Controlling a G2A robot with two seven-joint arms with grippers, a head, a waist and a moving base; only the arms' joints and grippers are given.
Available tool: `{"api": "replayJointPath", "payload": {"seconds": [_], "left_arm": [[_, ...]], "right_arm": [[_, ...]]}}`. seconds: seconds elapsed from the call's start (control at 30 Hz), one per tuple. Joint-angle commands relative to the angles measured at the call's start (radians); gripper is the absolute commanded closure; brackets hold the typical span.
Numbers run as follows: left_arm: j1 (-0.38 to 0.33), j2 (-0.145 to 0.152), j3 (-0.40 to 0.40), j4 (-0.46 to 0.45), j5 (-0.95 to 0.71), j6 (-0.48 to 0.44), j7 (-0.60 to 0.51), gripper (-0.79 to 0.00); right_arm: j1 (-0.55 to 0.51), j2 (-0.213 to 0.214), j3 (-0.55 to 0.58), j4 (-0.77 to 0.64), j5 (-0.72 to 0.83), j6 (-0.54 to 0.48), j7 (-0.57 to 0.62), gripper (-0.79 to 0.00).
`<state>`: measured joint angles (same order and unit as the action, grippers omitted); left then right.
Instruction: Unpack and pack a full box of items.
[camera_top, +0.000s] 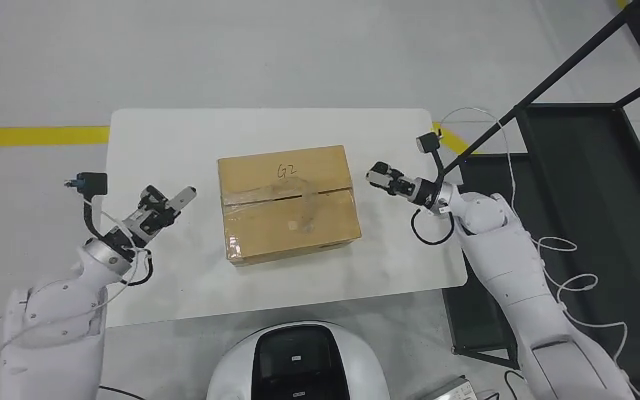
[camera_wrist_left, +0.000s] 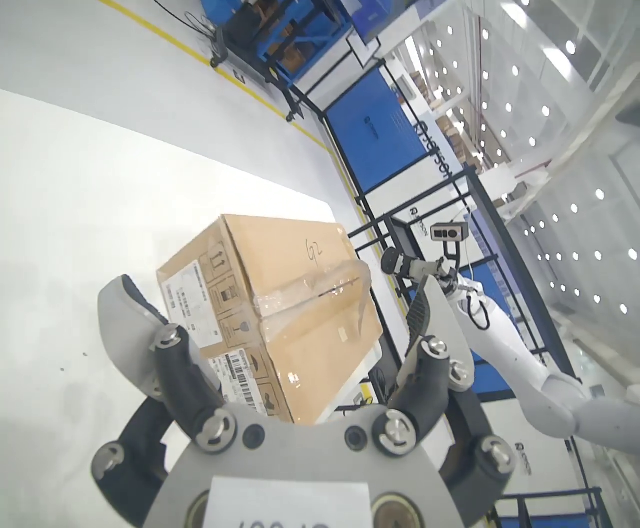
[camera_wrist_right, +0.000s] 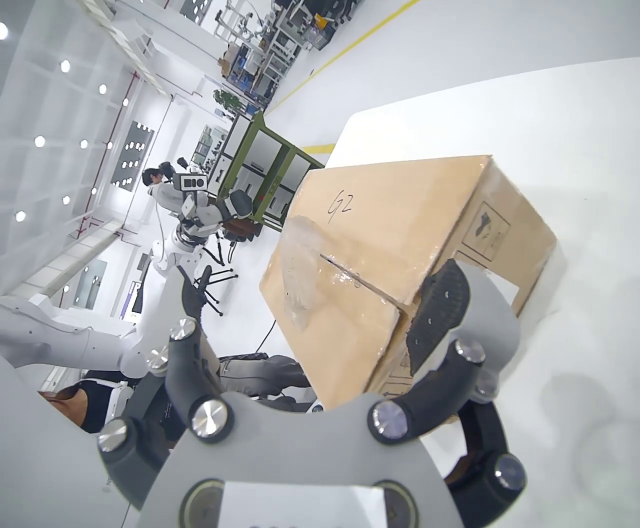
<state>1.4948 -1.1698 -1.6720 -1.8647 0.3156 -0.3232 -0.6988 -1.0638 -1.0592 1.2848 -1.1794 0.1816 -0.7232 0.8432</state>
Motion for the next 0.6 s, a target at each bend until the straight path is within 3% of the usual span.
{"api": "replayJointPath", "payload": {"seconds": [0.0,0.23,0.43,0.57], "left_arm": [[-0.037,0.001,0.053,0.012,0.026,-0.002,-0.034,-0.785],[-0.165,-0.004,0.218,0.083,0.098,-0.006,-0.090,-0.785],[-0.226,-0.008,0.334,0.132,0.282,-0.073,-0.044,-0.785],[-0.263,-0.012,0.395,0.148,0.310,-0.087,-0.045,-0.785]], "right_arm": [[-0.006,0.002,0.007,0.012,0.016,-0.004,0.001,-0.785],[-0.024,0.005,0.013,0.032,0.040,0.000,0.000,-0.785],[-0.032,0.007,0.015,0.046,0.050,0.003,0.004,-0.785],[-0.028,0.009,0.014,0.057,0.047,0.003,0.011,-0.785]]}}
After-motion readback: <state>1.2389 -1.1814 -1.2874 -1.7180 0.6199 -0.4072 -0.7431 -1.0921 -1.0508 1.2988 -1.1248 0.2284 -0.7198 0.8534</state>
